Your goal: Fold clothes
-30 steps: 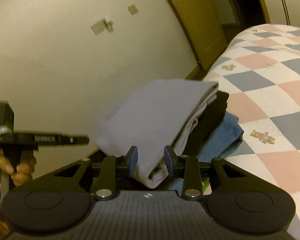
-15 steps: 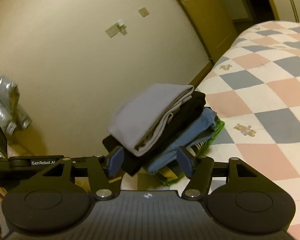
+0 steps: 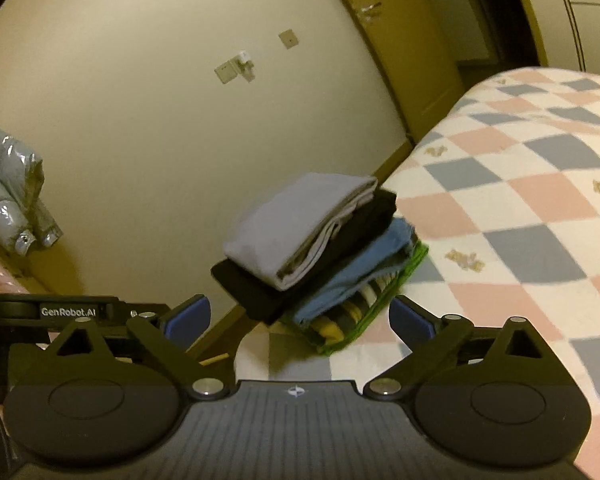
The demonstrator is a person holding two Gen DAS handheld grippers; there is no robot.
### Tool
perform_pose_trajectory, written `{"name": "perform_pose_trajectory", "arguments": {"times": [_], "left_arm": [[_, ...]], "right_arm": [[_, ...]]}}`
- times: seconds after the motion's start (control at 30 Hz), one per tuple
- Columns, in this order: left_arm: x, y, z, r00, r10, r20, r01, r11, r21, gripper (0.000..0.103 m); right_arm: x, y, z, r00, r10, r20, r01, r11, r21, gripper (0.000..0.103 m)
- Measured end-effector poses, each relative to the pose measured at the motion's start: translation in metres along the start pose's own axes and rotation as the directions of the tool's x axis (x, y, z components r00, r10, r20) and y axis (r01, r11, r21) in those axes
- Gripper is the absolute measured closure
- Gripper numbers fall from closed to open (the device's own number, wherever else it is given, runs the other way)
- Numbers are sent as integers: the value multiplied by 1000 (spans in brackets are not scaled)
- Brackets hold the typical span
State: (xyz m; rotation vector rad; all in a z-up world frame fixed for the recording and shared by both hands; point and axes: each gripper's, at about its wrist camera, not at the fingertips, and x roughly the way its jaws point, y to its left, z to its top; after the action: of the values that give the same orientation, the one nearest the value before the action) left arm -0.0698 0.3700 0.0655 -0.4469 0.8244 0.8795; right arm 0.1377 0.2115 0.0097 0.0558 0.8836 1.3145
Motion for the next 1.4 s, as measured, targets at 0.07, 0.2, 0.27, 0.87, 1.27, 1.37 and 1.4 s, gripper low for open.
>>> {"name": "perform_pose_trajectory", "arguments": {"times": [0.07, 0.2, 0.27, 0.87, 1.27, 1.37, 1.4], "left_arm": [[-5, -1, -6, 1000, 11, -14, -11, 1000, 2, 20], [-24, -6, -13, 999, 36, 20, -36, 999, 8, 14], [-32, -9, -15, 998, 45, 41, -45, 999, -8, 12], [-74, -136, -75, 987, 157, 38, -147, 971, -190, 5], [-90, -195, -118, 957, 289, 10, -276, 923, -266, 1], [-99, -198, -124, 938, 345, 14, -326, 898, -296, 1], [-103, -199, -125, 933, 359, 12, -338, 889, -309, 1]], "right_arm": [[-3, 4, -7, 1000, -4, 4, 5, 1000, -6, 4], [-11, 13, -17, 1000, -5, 3, 5, 1000, 6, 3], [-15, 18, -15, 1000, 16, 4, -16, 1000, -19, 2], [-69, -46, 13, 990, 121, -70, -132, 970, -202, 2], [-107, -105, 20, 988, 86, -128, -118, 956, -270, 0], [-108, -105, 21, 986, 89, -143, -129, 945, -299, 0], [-108, -105, 21, 985, 94, -145, -135, 941, -309, 0]]}}
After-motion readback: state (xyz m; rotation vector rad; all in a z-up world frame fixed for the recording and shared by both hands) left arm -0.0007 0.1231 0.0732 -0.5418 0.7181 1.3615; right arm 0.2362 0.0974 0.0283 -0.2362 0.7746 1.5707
